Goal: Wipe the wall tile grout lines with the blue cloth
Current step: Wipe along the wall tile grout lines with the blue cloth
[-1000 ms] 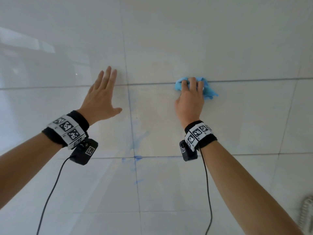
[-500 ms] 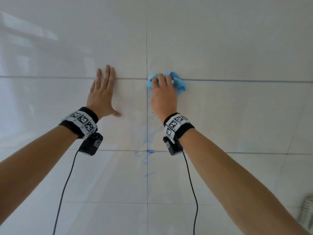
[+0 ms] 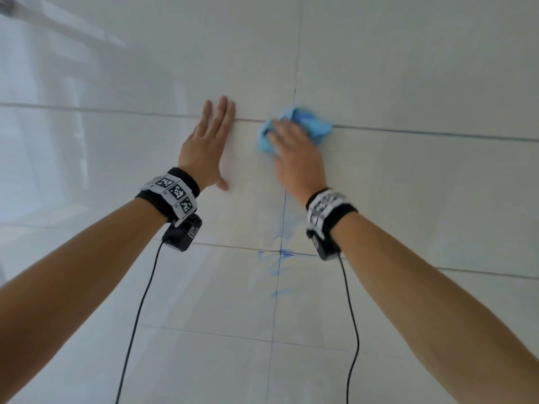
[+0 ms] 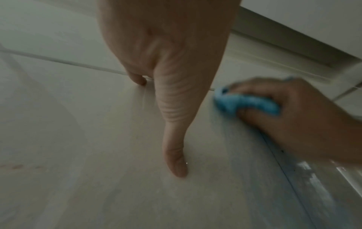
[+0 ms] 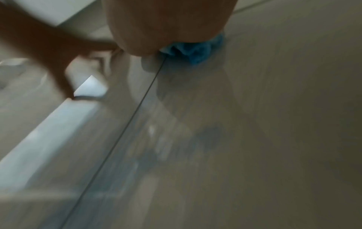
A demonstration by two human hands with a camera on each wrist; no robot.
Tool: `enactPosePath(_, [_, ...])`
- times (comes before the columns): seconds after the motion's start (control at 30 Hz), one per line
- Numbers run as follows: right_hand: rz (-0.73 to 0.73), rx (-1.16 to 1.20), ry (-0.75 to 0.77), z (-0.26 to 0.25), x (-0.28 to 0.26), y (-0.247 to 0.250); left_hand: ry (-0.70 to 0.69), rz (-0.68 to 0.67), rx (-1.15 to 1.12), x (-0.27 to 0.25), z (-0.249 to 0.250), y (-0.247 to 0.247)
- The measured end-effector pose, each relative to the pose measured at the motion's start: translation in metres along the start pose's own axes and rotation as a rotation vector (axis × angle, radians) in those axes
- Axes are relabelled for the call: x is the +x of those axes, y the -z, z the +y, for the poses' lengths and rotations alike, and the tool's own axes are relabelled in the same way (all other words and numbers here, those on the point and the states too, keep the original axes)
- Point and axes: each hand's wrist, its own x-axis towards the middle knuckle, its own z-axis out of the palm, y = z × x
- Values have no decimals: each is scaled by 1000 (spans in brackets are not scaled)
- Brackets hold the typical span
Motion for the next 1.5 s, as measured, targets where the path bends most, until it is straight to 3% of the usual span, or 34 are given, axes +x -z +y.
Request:
enactPosePath(0.13, [-214, 34, 263, -42, -74, -47, -30, 23, -15, -2, -7, -1])
enactPosePath(0.27, [-231, -12, 392, -21, -52, -40, -44, 23, -23, -5, -10, 1])
enactPosePath(0.4, [31, -77, 71, 18, 35, 6, -37, 26, -25, -3, -11, -2])
enactPosePath(0.5, [85, -52, -87, 21, 72, 24, -35, 30, -33, -3, -11, -4])
enactPosePath(0.57, [93, -29, -99, 11, 65, 12, -35, 33, -36, -3, -12, -5])
enactPosePath(0.63, [30, -1, 17, -6, 35, -12, -35, 42, -32, -3, -13, -6])
enactPosePath(0.8, [-336, 12, 436, -30, -78, -42, -47, 34, -17, -5, -12, -2])
enactPosePath(0.93, [-361, -68, 589, 8, -62, -13, -31, 21, -4, -7, -9, 0])
enactPosePath(1.03, [-120, -104, 376, 53, -10, 30, -30, -3, -4, -7, -5, 1])
enactPosePath(1.1, [-37, -84, 169, 73, 23, 59, -22, -11, -5, -6, -6, 1])
enactPosePath(1.2, [46, -50, 39, 72, 34, 62, -7, -13, -32, -5, -1, -1])
enactPosePath(1.33, [69, -1, 37, 48, -1, 26, 15, -8, -53, -3, 2, -4])
enactPosePath(1.5, [-81, -65, 233, 34, -40, 12, 8, -17, -48, -4, 4, 0])
